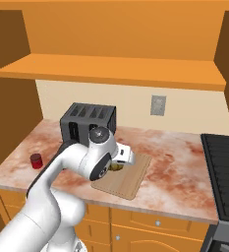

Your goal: Pick the bread, place it on the cutting board, pick the jam, place it on the counter, and close the cabinet.

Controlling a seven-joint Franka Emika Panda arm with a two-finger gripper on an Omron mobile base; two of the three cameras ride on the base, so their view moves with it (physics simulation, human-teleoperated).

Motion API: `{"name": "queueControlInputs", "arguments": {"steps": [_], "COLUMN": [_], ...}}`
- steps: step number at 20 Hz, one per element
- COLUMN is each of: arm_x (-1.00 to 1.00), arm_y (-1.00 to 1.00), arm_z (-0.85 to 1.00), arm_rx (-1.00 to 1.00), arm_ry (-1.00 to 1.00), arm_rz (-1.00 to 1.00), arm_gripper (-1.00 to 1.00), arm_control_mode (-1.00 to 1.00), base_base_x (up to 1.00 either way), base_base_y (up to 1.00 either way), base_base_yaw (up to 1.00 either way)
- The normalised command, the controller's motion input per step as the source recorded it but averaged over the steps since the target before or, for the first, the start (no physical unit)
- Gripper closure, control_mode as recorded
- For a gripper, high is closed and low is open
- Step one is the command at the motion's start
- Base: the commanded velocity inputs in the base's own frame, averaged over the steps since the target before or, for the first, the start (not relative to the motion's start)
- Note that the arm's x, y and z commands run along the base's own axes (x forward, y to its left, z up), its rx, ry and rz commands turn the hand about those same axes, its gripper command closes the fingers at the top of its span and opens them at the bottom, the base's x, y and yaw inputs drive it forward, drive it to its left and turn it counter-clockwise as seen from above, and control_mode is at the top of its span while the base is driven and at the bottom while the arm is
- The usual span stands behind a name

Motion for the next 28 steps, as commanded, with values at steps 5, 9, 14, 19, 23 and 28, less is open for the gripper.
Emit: {"name": "queueControlInputs", "arguments": {"steps": [5,9,14,19,23,28], "arm_x": [0.36,0.28,0.13,0.11,0.1,0.1], "arm_y": [-0.01,-0.05,-0.05,-0.03,-0.01,0.0], "arm_z": [-0.16,-0.18,-0.21,-0.23,-0.2,-0.19], "arm_rx": [0.0,0.0,0.0,0.0,0.0,0.0], "arm_ry": [0.0,0.0,0.0,0.0,0.0,0.0], "arm_rz": [0.0,0.0,0.0,0.0,0.0,0.0], "arm_gripper": [1.0,1.0,1.0,1.0,1.0,1.0], "arm_control_mode": [-1.0,-1.0,-1.0,-1.0,-1.0,-1.0], "base_base_x": [0.0,0.0,0.0,0.0,0.0,0.0], "base_base_y": [0.0,0.0,0.0,0.0,0.0,0.0], "base_base_yaw": [0.0,0.0,0.0,0.0,0.0,0.0]}}
